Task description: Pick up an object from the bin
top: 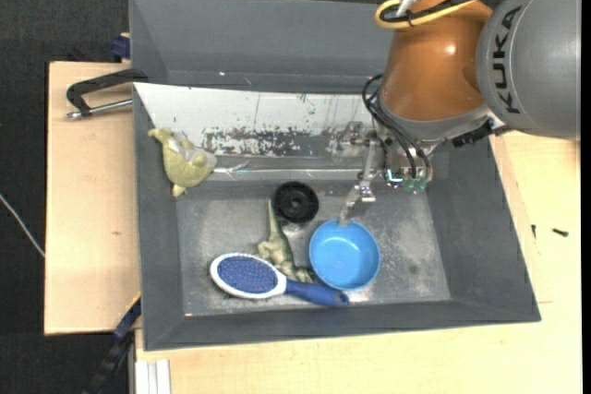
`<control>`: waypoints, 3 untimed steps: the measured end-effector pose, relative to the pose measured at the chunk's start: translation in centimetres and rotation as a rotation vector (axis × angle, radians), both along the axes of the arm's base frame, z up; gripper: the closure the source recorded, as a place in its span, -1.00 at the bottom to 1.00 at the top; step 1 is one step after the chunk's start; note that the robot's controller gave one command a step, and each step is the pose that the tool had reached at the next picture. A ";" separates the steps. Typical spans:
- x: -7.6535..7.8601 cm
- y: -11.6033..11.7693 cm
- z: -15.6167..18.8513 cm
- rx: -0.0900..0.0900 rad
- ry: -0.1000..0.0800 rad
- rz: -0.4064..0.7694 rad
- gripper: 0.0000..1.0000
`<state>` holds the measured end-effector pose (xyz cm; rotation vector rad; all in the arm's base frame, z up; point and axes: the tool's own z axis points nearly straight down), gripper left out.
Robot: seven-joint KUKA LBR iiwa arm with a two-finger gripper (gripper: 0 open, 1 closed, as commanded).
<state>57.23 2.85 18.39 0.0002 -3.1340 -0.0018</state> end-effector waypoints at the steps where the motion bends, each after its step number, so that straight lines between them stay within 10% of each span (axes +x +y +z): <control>1: -1.8 -6.2 -10.8 0.002 -0.007 0.466 -1.00; 2: -1.5 -5.9 -10.3 0.003 -0.018 0.466 1.00; 3: -1.4 -3.2 3.5 -0.001 -0.024 0.465 1.00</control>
Offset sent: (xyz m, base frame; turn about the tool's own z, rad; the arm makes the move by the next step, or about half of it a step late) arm -0.0191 -0.0627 -0.1092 -0.4686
